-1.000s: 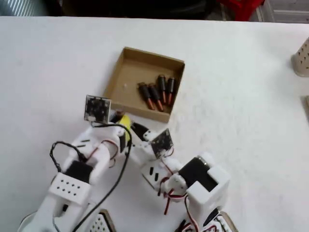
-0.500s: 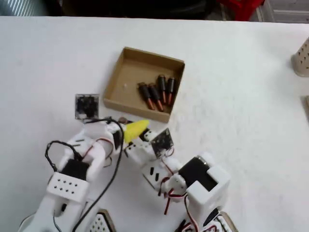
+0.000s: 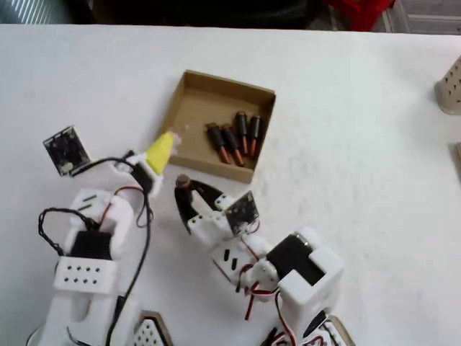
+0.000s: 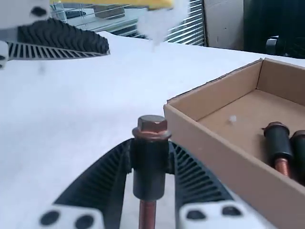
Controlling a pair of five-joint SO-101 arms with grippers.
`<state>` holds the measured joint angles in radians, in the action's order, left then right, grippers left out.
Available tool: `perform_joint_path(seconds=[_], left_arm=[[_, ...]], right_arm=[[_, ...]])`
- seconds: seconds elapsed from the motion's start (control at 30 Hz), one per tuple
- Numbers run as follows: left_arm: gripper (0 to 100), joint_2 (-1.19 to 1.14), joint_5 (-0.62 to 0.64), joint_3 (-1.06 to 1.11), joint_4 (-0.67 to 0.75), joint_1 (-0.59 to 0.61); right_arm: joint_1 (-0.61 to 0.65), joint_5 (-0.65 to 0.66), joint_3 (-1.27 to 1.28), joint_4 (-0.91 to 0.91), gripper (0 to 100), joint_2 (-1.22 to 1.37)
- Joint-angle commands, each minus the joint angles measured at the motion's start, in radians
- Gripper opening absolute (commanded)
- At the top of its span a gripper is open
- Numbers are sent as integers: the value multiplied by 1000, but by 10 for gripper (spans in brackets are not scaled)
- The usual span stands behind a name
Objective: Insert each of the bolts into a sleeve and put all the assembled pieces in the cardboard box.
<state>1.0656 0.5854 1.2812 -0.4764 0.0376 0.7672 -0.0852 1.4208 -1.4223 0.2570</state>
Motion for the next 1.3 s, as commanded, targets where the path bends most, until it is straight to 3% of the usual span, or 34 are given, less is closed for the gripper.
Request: perform_joint_path(seconds=[0.0, 0.07, 0.23, 0.5, 0.7, 1.03, 1.27], left_arm=[[20, 5, -5, -69, 5, 68], [72, 5, -41, -63, -6, 84], [25, 45, -158, -25, -143, 108], [22, 499, -269, 176, -410, 136], [22, 785, -348, 261, -617, 139], [23, 742, -605, 414, -621, 58], [22, 742, -641, 410, -628, 31]], right_arm=[[4, 0, -9, -1, 16, -16], [4, 0, -9, -1, 16, -16], [2, 0, -8, -2, 16, -18], [4, 0, 57, 35, 16, -125], [-27, 0, 66, 295, 16, -312], [-74, 0, 46, 817, 17, -745], [-145, 0, -279, 1606, 18, -970]])
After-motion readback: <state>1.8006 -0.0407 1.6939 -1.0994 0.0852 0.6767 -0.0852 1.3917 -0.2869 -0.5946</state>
